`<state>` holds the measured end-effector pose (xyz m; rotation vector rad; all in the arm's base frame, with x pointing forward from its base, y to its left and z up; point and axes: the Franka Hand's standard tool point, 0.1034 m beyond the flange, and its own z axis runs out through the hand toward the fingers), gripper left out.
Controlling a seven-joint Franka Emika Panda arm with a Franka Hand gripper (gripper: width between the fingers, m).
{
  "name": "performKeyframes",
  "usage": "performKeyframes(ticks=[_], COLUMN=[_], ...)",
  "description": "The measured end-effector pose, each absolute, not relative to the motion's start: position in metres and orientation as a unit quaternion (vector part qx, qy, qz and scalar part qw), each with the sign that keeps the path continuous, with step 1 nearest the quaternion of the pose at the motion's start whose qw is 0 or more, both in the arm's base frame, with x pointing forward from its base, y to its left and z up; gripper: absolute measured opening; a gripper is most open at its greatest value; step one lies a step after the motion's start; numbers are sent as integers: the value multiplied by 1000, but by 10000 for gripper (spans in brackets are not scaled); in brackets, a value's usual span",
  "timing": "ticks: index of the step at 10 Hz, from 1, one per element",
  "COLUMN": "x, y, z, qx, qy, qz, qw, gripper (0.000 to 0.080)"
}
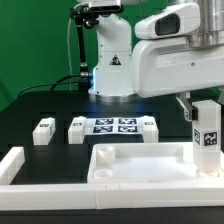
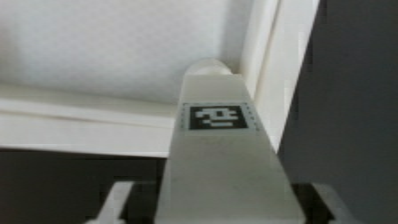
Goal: Assemble desk
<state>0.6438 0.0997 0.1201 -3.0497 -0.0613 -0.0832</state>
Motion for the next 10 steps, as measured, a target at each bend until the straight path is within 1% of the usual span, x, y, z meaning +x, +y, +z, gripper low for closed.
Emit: performKeyframes(ticks=[1, 2, 5, 7, 9, 10], x=[644, 643, 642, 642, 640, 639], y=[101, 106, 106, 106, 115, 120], z=[120, 119, 118, 118, 117, 117], qx=[-998, -994, -951, -896, -817, -789], qy=[20, 92, 305, 441, 573, 612], qz=[-26, -29, -14, -3, 2, 4], qw=[46, 48, 51, 59, 61, 60], gripper=[290, 290, 290, 290, 290, 290])
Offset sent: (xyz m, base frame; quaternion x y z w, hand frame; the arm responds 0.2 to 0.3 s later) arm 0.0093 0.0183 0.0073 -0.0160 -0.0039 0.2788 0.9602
